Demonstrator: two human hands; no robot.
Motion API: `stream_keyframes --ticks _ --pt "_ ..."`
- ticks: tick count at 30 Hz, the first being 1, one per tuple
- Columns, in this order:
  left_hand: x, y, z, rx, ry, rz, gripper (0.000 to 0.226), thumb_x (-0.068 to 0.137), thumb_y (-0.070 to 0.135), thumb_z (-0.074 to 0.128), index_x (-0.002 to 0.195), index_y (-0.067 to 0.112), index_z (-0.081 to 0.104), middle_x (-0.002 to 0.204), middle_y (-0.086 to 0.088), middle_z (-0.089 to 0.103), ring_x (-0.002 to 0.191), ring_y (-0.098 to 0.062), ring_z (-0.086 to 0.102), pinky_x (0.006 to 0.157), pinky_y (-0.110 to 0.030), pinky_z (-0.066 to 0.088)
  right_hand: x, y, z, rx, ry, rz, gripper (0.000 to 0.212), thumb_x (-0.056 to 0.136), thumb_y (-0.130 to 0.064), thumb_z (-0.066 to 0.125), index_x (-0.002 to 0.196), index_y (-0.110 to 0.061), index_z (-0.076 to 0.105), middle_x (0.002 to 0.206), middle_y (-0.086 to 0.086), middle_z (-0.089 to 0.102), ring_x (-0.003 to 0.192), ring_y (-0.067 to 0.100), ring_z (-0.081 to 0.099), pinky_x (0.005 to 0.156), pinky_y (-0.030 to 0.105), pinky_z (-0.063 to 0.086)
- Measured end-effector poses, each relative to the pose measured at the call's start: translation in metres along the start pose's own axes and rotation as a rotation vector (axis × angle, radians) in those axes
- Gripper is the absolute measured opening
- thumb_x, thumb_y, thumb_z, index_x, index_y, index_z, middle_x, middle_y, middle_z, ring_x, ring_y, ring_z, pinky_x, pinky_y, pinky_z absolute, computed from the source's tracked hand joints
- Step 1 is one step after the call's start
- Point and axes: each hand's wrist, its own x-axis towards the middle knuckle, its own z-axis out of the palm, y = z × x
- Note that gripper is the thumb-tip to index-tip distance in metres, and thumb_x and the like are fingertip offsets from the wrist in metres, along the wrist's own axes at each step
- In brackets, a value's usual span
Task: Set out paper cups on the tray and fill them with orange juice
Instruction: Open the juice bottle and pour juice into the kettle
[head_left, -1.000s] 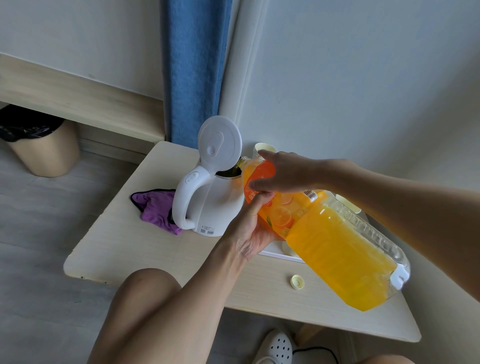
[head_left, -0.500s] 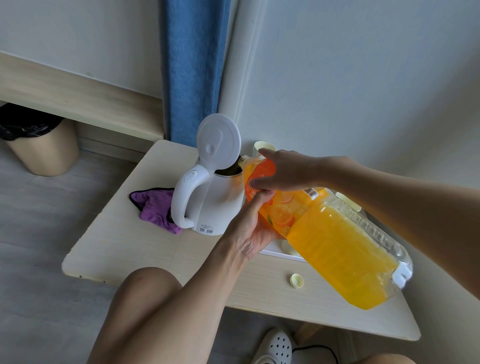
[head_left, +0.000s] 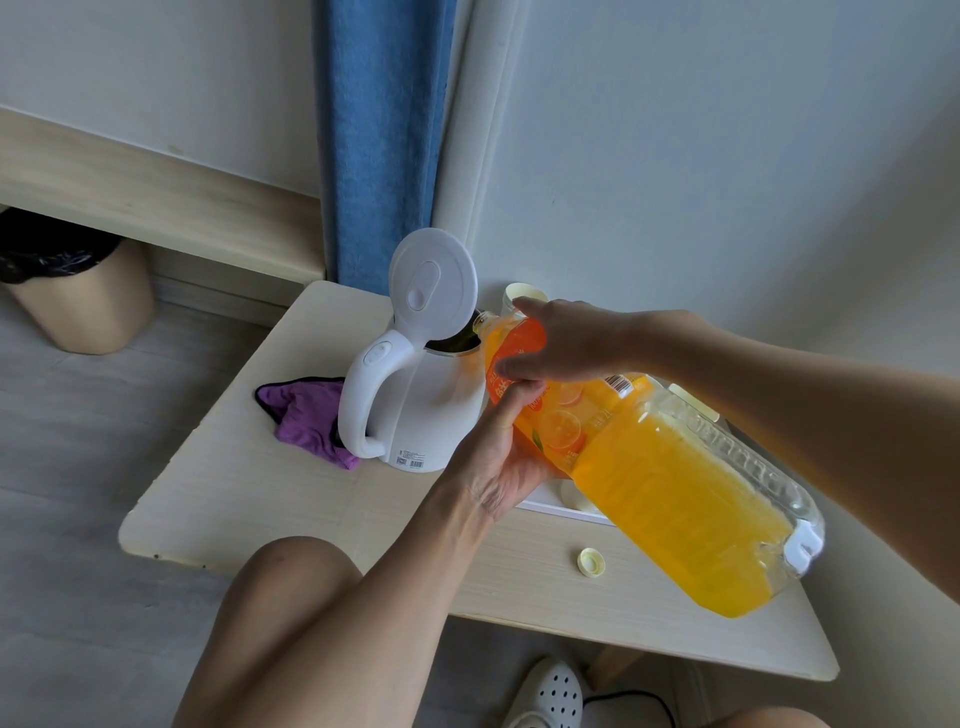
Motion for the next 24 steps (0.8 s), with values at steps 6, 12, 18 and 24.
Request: stream_keyframes --ticks 6,12,18,24 --pt "0.0017 -0.0004 0.0016 0.001 0.005 -0.001 0.101 0.071 0.035 0.092 0.156 0.020 0.040 0.149 -0.024 0.052 0.130 -0.045 0.056 0.091 -0.066 0.053 -0.0008 -0.0001 -0.0015 -0.003 -0.002 0.005 0.080 0.092 -0.057 0.056 0.155 -0.024 0.020 0.145 0.008 0.047 0.125 0.031 0.052 0.080 0.031 0.046" --pt "0.0024 0.0000 0.0021 -0.002 -0.006 0.003 0.100 0.072 0.035 0.092 0.156 0.019 0.040 0.150 -0.024 0.052 0.130 -0.045 0.056 0.092 -0.066 0.053 -0.0001 0.0000 -0.0021 -0.011 -0.005 0.009 0.080 0.092 -0.058 0.056 0.155 -0.025 0.019 0.145 0.008 0.048 0.125 0.031 0.052 0.081 0.033 0.046" --pt "0.0025 -0.0002 0.0033 -0.006 -0.009 0.001 0.098 0.073 0.035 0.091 0.156 0.018 0.040 0.146 -0.023 0.055 0.127 -0.043 0.060 0.090 -0.065 0.054 0.0002 0.0004 -0.0031 -0.021 -0.006 0.004 0.080 0.092 -0.058 0.055 0.156 -0.025 0.019 0.144 0.008 0.049 0.124 0.031 0.053 0.082 0.033 0.047" --pt "0.0017 0.0007 0.0053 -0.015 -0.016 0.003 0.101 0.069 0.036 0.093 0.154 0.018 0.042 0.143 -0.022 0.059 0.124 -0.043 0.062 0.088 -0.065 0.055 0.0014 0.0002 -0.0038 -0.026 -0.008 0.002 0.080 0.092 -0.058 0.055 0.155 -0.025 0.019 0.146 0.007 0.047 0.126 0.031 0.052 0.082 0.033 0.046"
